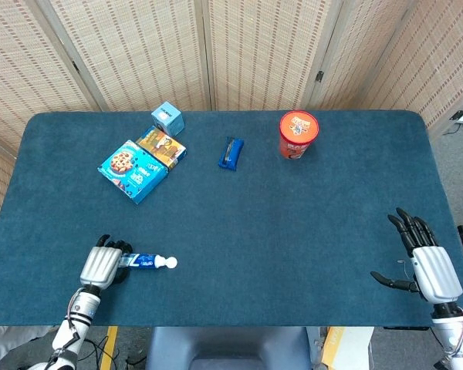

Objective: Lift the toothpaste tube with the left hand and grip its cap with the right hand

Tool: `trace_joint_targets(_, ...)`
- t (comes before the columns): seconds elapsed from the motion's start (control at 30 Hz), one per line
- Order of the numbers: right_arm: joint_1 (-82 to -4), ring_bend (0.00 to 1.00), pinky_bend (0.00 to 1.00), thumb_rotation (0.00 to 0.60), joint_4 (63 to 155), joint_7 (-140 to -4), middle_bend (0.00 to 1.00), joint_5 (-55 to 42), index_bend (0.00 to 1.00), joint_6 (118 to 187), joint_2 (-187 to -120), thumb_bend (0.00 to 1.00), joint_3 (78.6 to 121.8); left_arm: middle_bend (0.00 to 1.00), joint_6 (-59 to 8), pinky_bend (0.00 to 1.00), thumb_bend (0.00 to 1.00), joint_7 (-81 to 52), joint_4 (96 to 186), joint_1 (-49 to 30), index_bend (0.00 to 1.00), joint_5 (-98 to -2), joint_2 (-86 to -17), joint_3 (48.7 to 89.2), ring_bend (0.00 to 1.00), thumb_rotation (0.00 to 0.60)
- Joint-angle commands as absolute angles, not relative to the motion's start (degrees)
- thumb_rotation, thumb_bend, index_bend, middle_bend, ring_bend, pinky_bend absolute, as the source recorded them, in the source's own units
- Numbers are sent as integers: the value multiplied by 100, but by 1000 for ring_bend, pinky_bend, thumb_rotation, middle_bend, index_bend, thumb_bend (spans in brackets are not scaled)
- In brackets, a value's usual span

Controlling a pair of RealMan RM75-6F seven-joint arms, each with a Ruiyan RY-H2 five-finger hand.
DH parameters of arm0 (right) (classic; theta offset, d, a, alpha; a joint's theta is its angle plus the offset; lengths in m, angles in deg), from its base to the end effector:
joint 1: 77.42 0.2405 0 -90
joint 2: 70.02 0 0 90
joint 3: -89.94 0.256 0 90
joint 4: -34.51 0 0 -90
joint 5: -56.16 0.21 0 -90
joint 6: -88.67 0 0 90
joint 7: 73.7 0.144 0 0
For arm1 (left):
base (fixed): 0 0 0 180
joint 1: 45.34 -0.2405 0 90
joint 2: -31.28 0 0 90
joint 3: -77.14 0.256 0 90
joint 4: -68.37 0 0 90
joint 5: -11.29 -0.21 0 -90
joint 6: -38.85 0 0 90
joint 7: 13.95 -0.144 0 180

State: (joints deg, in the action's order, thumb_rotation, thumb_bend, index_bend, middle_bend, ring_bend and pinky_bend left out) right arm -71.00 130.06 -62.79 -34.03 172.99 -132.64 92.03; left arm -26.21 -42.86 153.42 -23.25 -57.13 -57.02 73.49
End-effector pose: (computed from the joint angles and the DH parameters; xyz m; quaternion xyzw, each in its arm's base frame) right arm -0.2889 -0.1848 0.1547 0.5832 -0.4362 0.4606 0.5074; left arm -0.2582 0.2538 -0.0070 -0.7138 -0.3916 -0.2658 0.5162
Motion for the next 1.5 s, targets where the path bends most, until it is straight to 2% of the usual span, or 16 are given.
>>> trace_joint_targets(0.03, -7101, 0, 0, 504, 13008, -6282, 0, -3407, 0, 17299, -13265, 68, 9201, 379, -2603, 182, 413, -4262, 15306, -2311, 402, -5698, -5709, 7354, 382, 600)
trace_joint_targets(0.27, -7099, 0, 0, 505, 13016, -6284, 0, -3412, 0, 17305, -13260, 68, 9210, 500, -2589, 238, 427, -3944, 15094, -2284, 502, -5821, -5759, 7360, 455, 600)
trace_joint_targets(0.53, -6928, 0, 0, 504, 13101, -6363, 0, -3537, 0, 17147, -13201, 68, 9246, 673, -2608, 460, 517, -2954, 14565, -2111, 638, -6621, -5722, 7428, 608, 600)
trace_joint_targets(0.73, -6619, 0, 0, 504, 13325, -6451, 0, -3760, 0, 16920, -13113, 68, 9342, 727, -2565, 531, 557, -1892, 14448, -1761, 671, -7279, -5519, 7357, 657, 600)
trace_joint_targets(1.1, -5692, 0, 0, 505, 13601, -6592, 0, -3857, 0, 16175, -13318, 68, 9772, 761, -2445, 541, 575, -381, 15134, -909, 695, -7973, -5086, 6934, 684, 600)
trace_joint_targets(1.33, -5143, 0, 0, 504, 13555, -6599, 0, -3784, 0, 15760, -13621, 68, 10004, 765, -2169, 541, 577, 293, 15829, -547, 697, -7892, -4920, 6746, 686, 600)
trace_joint_targets(1.5, -4802, 0, 0, 504, 13474, -6623, 0, -3722, 0, 15502, -13823, 67, 10115, 766, -2103, 541, 577, 271, 15926, -370, 699, -7930, -4887, 6699, 687, 600)
